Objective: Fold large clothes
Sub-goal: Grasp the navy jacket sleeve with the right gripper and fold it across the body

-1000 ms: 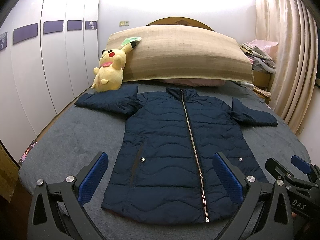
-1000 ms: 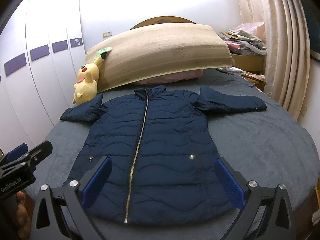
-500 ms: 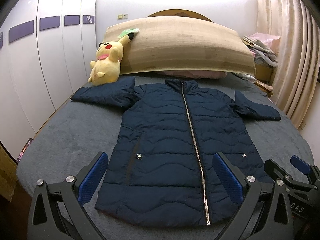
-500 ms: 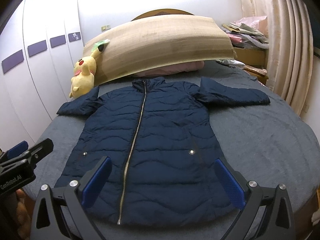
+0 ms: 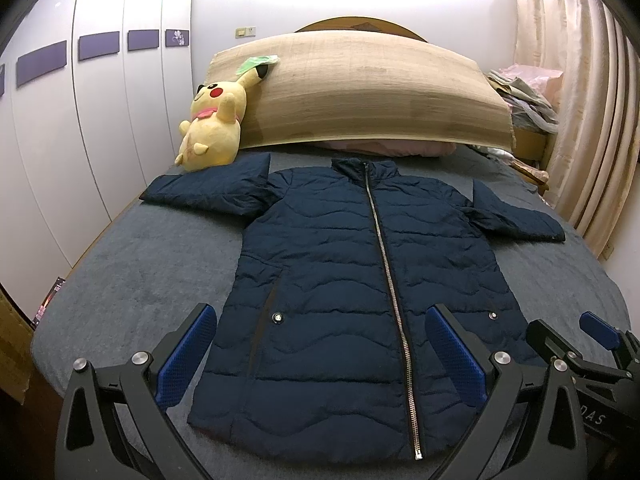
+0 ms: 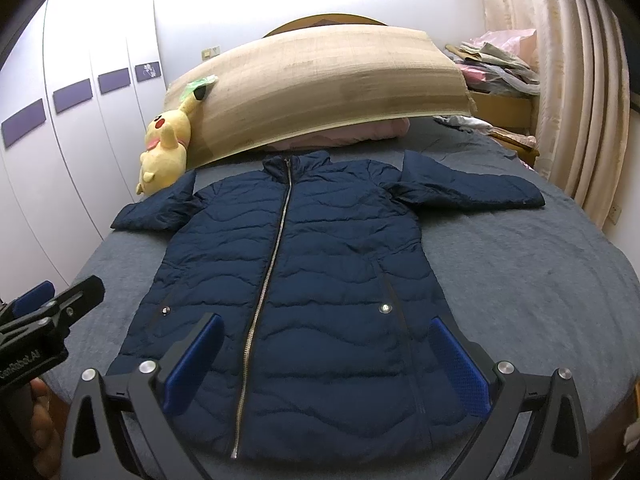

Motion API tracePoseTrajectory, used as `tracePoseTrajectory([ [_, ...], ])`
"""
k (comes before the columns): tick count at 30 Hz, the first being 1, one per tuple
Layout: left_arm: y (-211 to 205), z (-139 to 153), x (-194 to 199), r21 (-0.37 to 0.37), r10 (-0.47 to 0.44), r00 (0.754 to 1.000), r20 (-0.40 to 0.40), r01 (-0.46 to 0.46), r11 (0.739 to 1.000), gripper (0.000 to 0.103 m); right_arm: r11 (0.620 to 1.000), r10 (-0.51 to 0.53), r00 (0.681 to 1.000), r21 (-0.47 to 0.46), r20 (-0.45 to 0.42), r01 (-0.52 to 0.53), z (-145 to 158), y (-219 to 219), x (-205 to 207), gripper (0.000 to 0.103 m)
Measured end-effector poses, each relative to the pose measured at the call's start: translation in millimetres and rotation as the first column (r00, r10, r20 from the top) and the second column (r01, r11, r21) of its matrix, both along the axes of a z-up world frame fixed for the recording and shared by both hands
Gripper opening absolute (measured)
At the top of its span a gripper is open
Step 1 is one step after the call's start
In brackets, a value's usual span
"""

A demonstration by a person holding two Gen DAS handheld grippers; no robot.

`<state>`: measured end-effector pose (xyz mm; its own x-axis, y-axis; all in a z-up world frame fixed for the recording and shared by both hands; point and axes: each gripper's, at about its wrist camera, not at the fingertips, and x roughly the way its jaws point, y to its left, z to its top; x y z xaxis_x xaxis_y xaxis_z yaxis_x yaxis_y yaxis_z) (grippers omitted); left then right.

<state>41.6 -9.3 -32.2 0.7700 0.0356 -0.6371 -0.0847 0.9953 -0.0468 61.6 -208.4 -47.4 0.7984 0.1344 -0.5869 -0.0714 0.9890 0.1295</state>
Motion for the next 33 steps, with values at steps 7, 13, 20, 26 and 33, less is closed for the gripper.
tracePoseTrajectory([
  [7, 4.3, -3.4, 11.1, -0.004, 0.011, 1.0, -0.005, -0.011, 1.0, 0.103, 1.0, 0.011, 1.0, -0.001, -0.008, -0.011, -3.1, 2.2, 11.3, 0.103],
  [13, 12.1, -18.0, 28.3, -0.023, 0.001, 1.0, -0.028, -0.001, 1.0, 0.103, 0.994, 0.062, 0.998, 0.091, 0.003, -0.062, -5.7, -22.7, 22.8, 0.103],
  [20, 27.5, -53.9, 64.9, -0.02, 0.045, 0.993, -0.105, -0.047, 0.999, 0.103, 0.925, -0.057, 0.992, 0.369, -0.11, 0.094, -35.5, -136.3, 62.1, 0.103],
  [26, 20.4, -75.1, 99.8, 0.009, 0.03, 0.991, -0.133, -0.029, 1.0, 0.103, 0.796, -0.21, 0.954, 0.53, -0.212, 0.293, -62.4, -239.2, 88.1, 0.103],
  [33, 8.6, -98.5, 136.2, 0.015, 0.006, 0.989, -0.145, -0.004, 1.0, 0.103, 0.616, -0.334, 0.911, 0.675, -0.242, 0.406, -80.4, -334.5, 131.4, 0.103],
])
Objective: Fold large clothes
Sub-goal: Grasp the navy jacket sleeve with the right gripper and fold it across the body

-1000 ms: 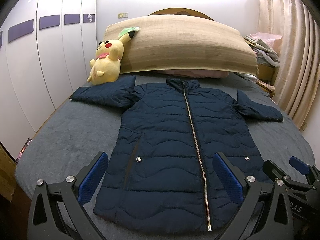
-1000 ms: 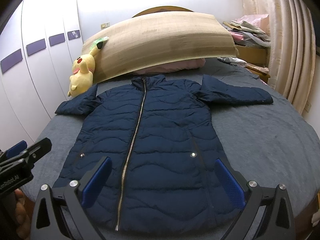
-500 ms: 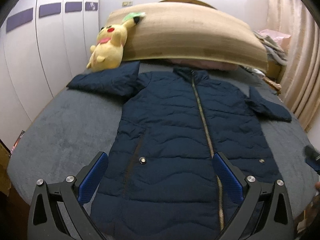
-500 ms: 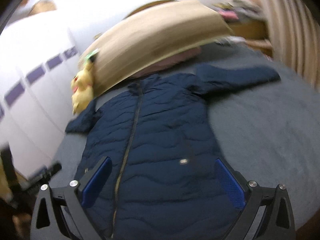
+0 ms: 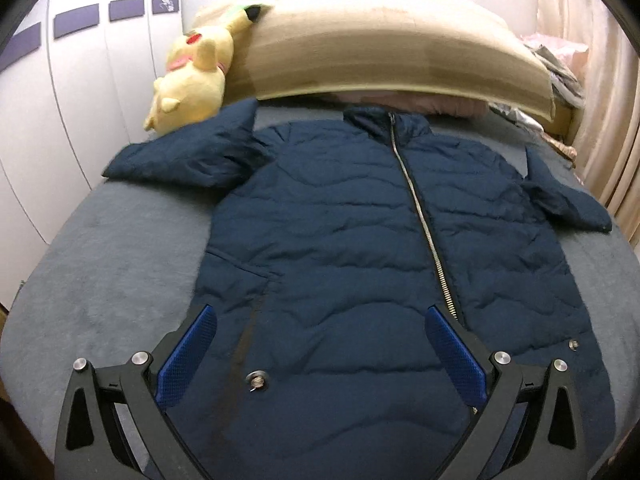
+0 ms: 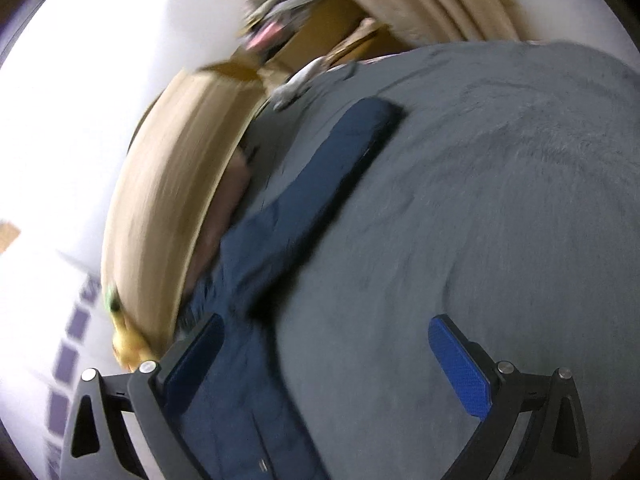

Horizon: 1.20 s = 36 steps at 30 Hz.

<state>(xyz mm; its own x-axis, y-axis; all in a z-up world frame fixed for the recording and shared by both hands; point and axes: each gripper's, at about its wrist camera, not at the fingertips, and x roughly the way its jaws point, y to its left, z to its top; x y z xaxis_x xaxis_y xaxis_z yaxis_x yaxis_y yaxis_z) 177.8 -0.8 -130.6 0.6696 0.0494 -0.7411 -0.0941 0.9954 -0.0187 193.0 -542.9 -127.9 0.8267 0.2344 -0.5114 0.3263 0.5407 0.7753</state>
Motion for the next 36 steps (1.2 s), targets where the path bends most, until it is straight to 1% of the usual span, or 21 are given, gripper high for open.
tracePoseTrajectory([
  [2, -3.9, -12.6, 8.5, 0.012, -0.005, 0.999, -0.033, 0.006, 1.0, 0.103, 0.997, -0.044, 0.999, 0.057, 0.021, 0.043, -4.0, -24.2, 17.6, 0.102],
  [5, -10.1, -35.7, 17.8, 0.045, -0.01, 0.996, -0.094, 0.014, 0.999, 0.103, 0.992, -0.078, 0.997, 0.1, 0.03, 0.074, -11.7, -46.3, 45.0, 0.102],
  [6, -10.8, -40.9, 19.0, 0.049, -0.008, 0.994, -0.106, 0.014, 0.999, 0.103, 0.99, -0.086, 0.996, 0.114, 0.022, 0.083, -15.2, -55.4, 60.9, 0.102],
  [7, -10.7, -46.1, 19.8, 0.048, -0.006, 0.993, -0.114, 0.012, 0.999, 0.103, 0.989, -0.088, 0.996, 0.123, 0.015, 0.085, -18.1, -61.0, 73.8, 0.101],
  [9, -9.6, -53.4, 19.9, 0.041, 0.002, 0.994, -0.114, 0.003, 0.999, 0.103, 0.986, -0.097, 0.995, 0.133, -0.009, 0.097, -26.3, -73.8, 102.0, 0.093],
  [11, -11.8, -58.3, 18.6, 0.05, 0.004, 0.994, -0.106, 0.002, 0.999, 0.103, 0.982, -0.109, 0.994, 0.154, -0.029, 0.113, -33.5, -83.0, 135.1, 0.091],
  [13, -14.1, -61.7, 16.9, 0.061, 0.002, 0.995, -0.097, 0.004, 0.998, 0.103, 0.982, -0.111, 0.993, 0.148, -0.037, 0.116, -39.6, -88.1, 159.3, 0.09],
  [15, -14.4, -65.4, 14.7, 0.055, 0.0, 0.996, -0.086, 0.004, 0.998, 0.103, 0.986, -0.101, 0.994, 0.126, -0.046, 0.106, -41.7, -91.6, 188.6, 0.085],
  [17, -11.9, -69.1, 14.5, 0.038, 0.0, 0.997, -0.078, 0.003, 0.999, 0.103, 0.991, -0.099, 0.992, 0.086, -0.083, 0.106, -44.1, -92.5, 213.2, 0.081],
  [18, -12.4, -70.2, 14.4, 0.038, 0.001, 0.997, -0.076, 0.002, 0.999, 0.103, 0.992, -0.099, 0.99, 0.066, -0.102, 0.106, -45.7, -91.7, 216.6, 0.072],
  [19, -13.0, -70.3, 15.5, 0.041, 0.001, 0.997, -0.072, 0.002, 0.999, 0.103, 0.993, -0.099, 0.985, 0.044, -0.141, 0.106, -46.8, -90.5, 225.5, 0.064],
  [21, -13.6, -70.5, 14.9, 0.042, 0.0, 0.998, -0.066, 0.002, 0.999, 0.103, 0.993, -0.109, 0.972, 0.014, -0.209, 0.115, -48.5, -86.9, 233.3, 0.035],
  [22, -13.0, -70.6, 14.5, 0.036, 0.0, 0.998, -0.064, 0.003, 0.999, 0.103, 0.993, -0.117, 0.963, -0.021, -0.241, 0.115, -46.7, -84.3, 239.5, 0.032],
  [23, -12.2, -70.7, 15.3, 0.031, -0.001, 0.998, -0.065, 0.003, 1.0, 0.103, 0.992, -0.12, 0.957, -0.061, -0.263, 0.107, -41.4, -80.0, 244.6, 0.024],
  [24, -11.1, -70.8, 15.2, 0.023, -0.002, 0.998, -0.065, 0.004, 1.0, 0.103, 0.991, -0.119, 0.956, -0.093, -0.267, 0.097, -34.2, -75.4, 246.8, 0.019],
  [26, -10.1, -71.1, 14.6, 0.016, -0.003, 0.998, -0.063, 0.004, 1.0, 0.103, 0.981, -0.117, 0.962, -0.178, -0.246, 0.074, -7.4, -60.3, 250.2, 0.015],
  [28, -9.8, -70.9, 14.3, 0.013, -0.004, 0.998, -0.063, 0.005, 1.0, 0.103, 0.967, -0.107, 0.97, -0.249, -0.22, 0.051, 19.8, -45.5, 250.3, 0.013],
  [30, -8.2, -69.8, 14.0, 0.004, -0.006, 0.998, -0.062, 0.006, 1.0, 0.103, 0.938, -0.082, 0.981, -0.346, -0.178, 0.016, 61.6, -18.3, 248.9, 0.011],
  [32, -5.9, -67.4, 14.2, -0.015, -0.012, 0.998, -0.065, 0.011, 1.0, 0.103, 0.915, -0.053, 0.989, -0.403, -0.142, -0.009, 93.2, 6.4, 247.7, 0.01],
  [34, -0.2, -61.6, 12.7, -0.057, -0.03, 0.997, -0.064, 0.027, 0.998, 0.103, 0.892, 0.017, 0.998, -0.449, -0.068, -0.046, 135.3, 45.4, 241.8, 0.009],
  [36, 9.5, -53.4, 7.5, -0.106, -0.032, 0.998, -0.045, 0.027, 0.994, 0.103, 0.871, 0.074, 0.997, -0.486, -0.027, -0.078, 164.0, 78.6, 242.6, 0.009],
])
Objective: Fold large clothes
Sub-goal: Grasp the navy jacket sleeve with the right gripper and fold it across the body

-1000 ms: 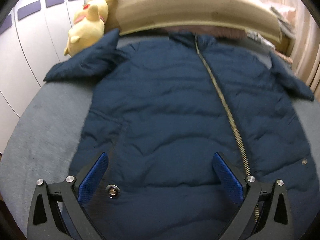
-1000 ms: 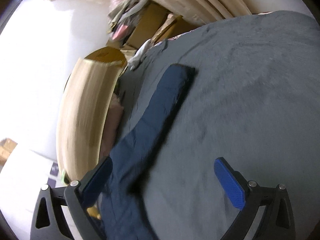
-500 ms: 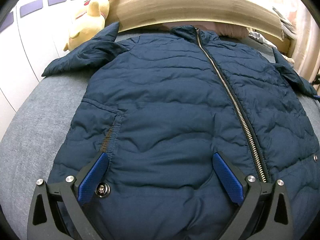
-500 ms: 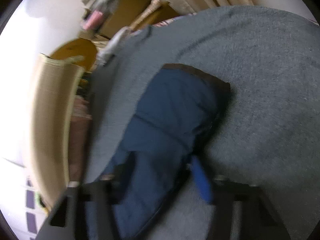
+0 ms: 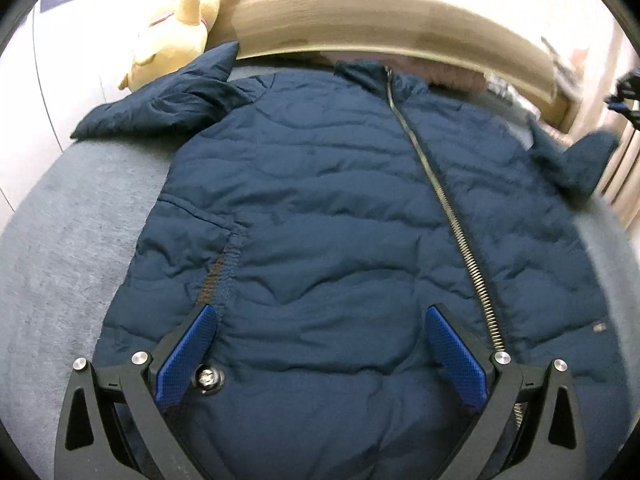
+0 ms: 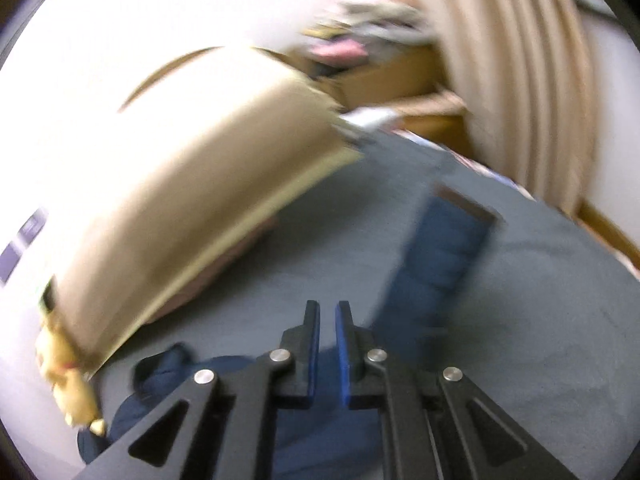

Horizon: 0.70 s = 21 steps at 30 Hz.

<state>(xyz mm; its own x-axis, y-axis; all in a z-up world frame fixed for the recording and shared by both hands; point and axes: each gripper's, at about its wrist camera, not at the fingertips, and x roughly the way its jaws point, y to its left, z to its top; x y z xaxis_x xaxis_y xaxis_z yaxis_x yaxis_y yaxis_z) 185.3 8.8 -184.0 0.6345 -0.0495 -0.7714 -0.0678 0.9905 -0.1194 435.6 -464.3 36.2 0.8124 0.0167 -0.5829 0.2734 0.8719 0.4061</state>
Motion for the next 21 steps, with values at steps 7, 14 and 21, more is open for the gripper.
tracePoseTrajectory([
  [7, 36.6, 26.6, -21.3, -0.03, 0.066, 0.996, 0.067, -0.064, 0.997, 0.103, 0.969, 0.23, 0.968, 0.071, 0.104, -0.238, 38.2, 104.3, -15.2, 0.013],
  [14, 46.2, 34.8, -14.0, -0.052, 0.104, 0.992, 0.078, -0.1, 0.994, 0.103, 0.948, 0.089, 0.995, 0.304, 0.036, -0.096, -50.5, 10.1, -50.9, 0.103],
  [21, 12.2, 8.6, 7.4, 0.069, 0.023, 1.0, 0.011, -0.024, 0.997, 0.103, 0.781, -0.144, 0.98, 0.592, -0.136, 0.197, -190.4, -139.2, -81.7, 0.096],
])
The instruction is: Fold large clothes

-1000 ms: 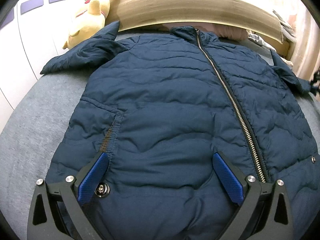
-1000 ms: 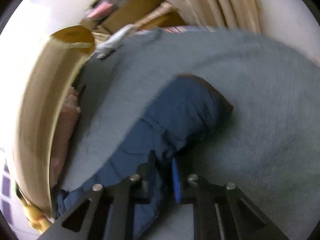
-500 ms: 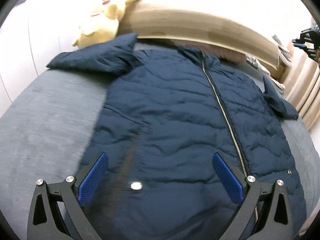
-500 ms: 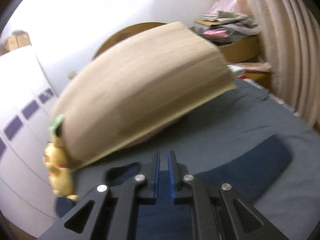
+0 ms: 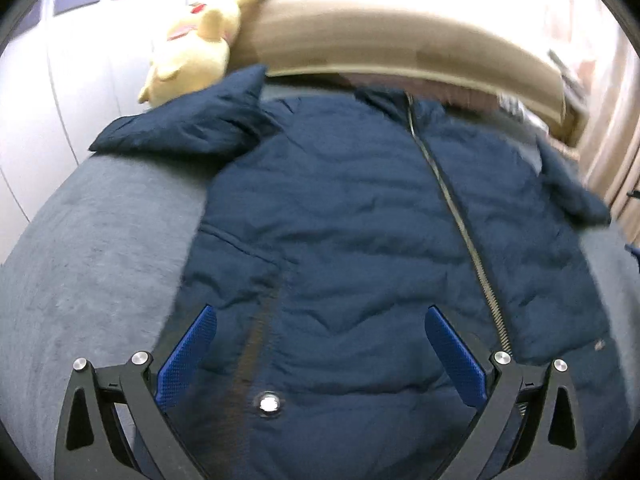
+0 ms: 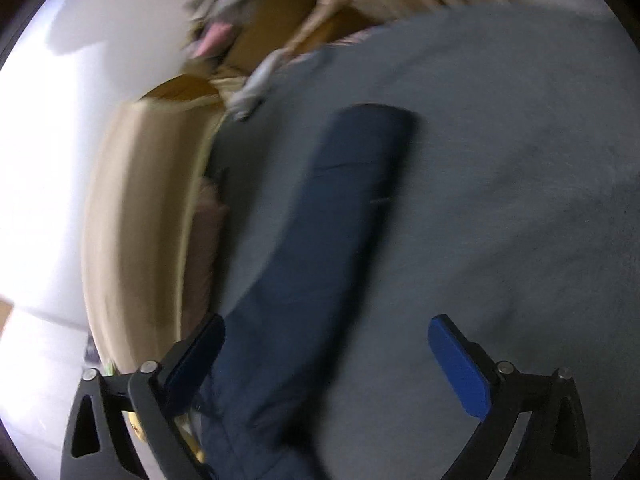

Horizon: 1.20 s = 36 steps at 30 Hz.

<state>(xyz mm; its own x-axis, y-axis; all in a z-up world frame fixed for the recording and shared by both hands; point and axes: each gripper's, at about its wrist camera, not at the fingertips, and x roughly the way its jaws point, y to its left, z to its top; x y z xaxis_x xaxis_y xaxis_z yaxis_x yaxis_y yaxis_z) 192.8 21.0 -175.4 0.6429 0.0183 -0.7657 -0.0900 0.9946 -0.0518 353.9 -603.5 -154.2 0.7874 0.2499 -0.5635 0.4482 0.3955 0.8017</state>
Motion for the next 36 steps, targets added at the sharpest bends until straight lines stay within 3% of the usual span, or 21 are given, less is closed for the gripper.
tracePoseTrajectory([
  [3, -5.5, -15.3, 5.8, 0.031, -0.014, 0.999, -0.046, 0.015, 0.999, 0.103, 0.999, 0.006, 0.999, 0.037, 0.052, -0.008, -20.2, -20.7, 14.8, 0.094],
  [6, -3.3, -20.9, 6.0, 0.017, -0.016, 0.999, -0.038, 0.017, 1.0, 0.103, 1.0, 0.005, 0.996, 0.009, 0.091, -0.006, -21.5, -27.2, 43.4, 0.092],
  [8, -3.8, -23.3, 6.3, 0.016, -0.016, 0.999, -0.036, 0.017, 1.0, 0.103, 1.0, -0.002, 0.996, 0.02, 0.085, 0.001, -28.1, -32.5, 62.5, 0.092],
  [10, -6.9, -24.9, 6.1, 0.031, -0.016, 0.999, -0.034, 0.017, 0.999, 0.103, 1.0, 0.006, 0.998, 0.015, 0.068, -0.007, -34.7, -35.6, 79.8, 0.084],
  [11, -7.3, -25.3, 6.4, 0.034, -0.016, 0.999, -0.034, 0.017, 0.999, 0.103, 1.0, 0.003, 0.999, -0.004, 0.053, -0.003, -32.3, -33.1, 94.1, 0.071],
  [13, -7.3, -26.5, 7.2, 0.028, -0.018, 0.999, -0.035, 0.019, 0.999, 0.103, 0.998, 0.012, 1.0, -0.054, 0.002, -0.012, -28.5, -32.5, 102.6, 0.029],
  [14, -7.1, -26.9, 7.1, 0.024, -0.018, 0.999, -0.035, 0.019, 1.0, 0.103, 0.997, 0.025, 0.999, -0.071, -0.026, -0.027, -25.9, -30.7, 107.4, 0.018],
  [15, -6.3, -27.1, 7.1, 0.018, -0.019, 0.999, -0.035, 0.019, 1.0, 0.103, 0.992, 0.036, 0.999, -0.122, -0.04, -0.041, -16.6, -24.7, 111.6, 0.012],
  [18, -5.2, -27.4, 7.9, 0.009, -0.02, 0.999, -0.034, 0.02, 1.0, 0.103, 0.942, 0.106, 0.994, -0.321, 0.009, -0.098, 41.3, 10.1, 117.1, 0.009],
  [19, -4.5, -27.2, 8.1, 0.004, -0.021, 0.999, -0.035, 0.021, 1.0, 0.103, 0.912, 0.144, 0.989, -0.392, 0.026, -0.123, 68.7, 29.4, 117.6, 0.009],
  [23, -0.7, -23.2, 8.6, -0.024, -0.025, 0.999, -0.041, 0.024, 0.999, 0.103, 0.826, 0.275, 0.952, -0.54, 0.134, -0.163, 159.5, 107.9, 110.1, 0.009],
  [25, 3.8, -18.3, 6.4, -0.051, -0.025, 0.999, -0.037, 0.023, 0.998, 0.103, 0.777, 0.37, 0.91, -0.599, 0.186, -0.194, 201.1, 163.2, 100.8, 0.009],
  [26, 8.7, -12.8, 3.1, -0.071, -0.019, 0.999, -0.03, 0.017, 0.997, 0.103, 0.733, 0.441, 0.875, -0.644, 0.201, -0.221, 222.5, 204.7, 93.7, 0.009],
  [28, 19.6, -1.7, -3.0, -0.093, -0.002, 1.0, -0.007, 0.001, 0.996, 0.103, 0.692, 0.521, 0.826, -0.674, 0.217, -0.26, 238.4, 259.3, 82.9, 0.009],
  [30, 31.6, 9.4, -9.0, -0.108, 0.026, 0.999, 0.022, -0.023, 0.994, 0.103, 0.637, 0.589, 0.789, -0.699, 0.172, -0.323, 236.6, 319.0, 78.1, 0.01],
  [32, 47.1, 19.6, -13.9, -0.132, 0.059, 0.997, 0.044, -0.053, 0.99, 0.103, 0.597, 0.631, 0.767, -0.702, 0.113, -0.387, 217.0, 369.6, 75.7, 0.015],
  [34, 65.2, 29.4, -18.3, -0.157, 0.101, 0.993, 0.063, -0.09, 0.983, 0.103, 0.514, 0.676, 0.737, -0.714, -0.004, -0.475, 181.3, 423.8, 76.1, 0.021],
  [35, 70.2, 30.6, -20.1, -0.164, 0.113, 0.991, 0.066, -0.1, 0.981, 0.103, 0.499, 0.685, 0.728, -0.705, -0.035, -0.504, 167.9, 438.5, 70.1, 0.036],
  [36, 77.2, 33.9, -20.9, -0.176, 0.128, 0.989, 0.069, -0.115, 0.978, 0.103, 0.47, 0.709, 0.7, -0.682, -0.087, -0.561, 147.1, 459.3, 72.2, 0.087],
])
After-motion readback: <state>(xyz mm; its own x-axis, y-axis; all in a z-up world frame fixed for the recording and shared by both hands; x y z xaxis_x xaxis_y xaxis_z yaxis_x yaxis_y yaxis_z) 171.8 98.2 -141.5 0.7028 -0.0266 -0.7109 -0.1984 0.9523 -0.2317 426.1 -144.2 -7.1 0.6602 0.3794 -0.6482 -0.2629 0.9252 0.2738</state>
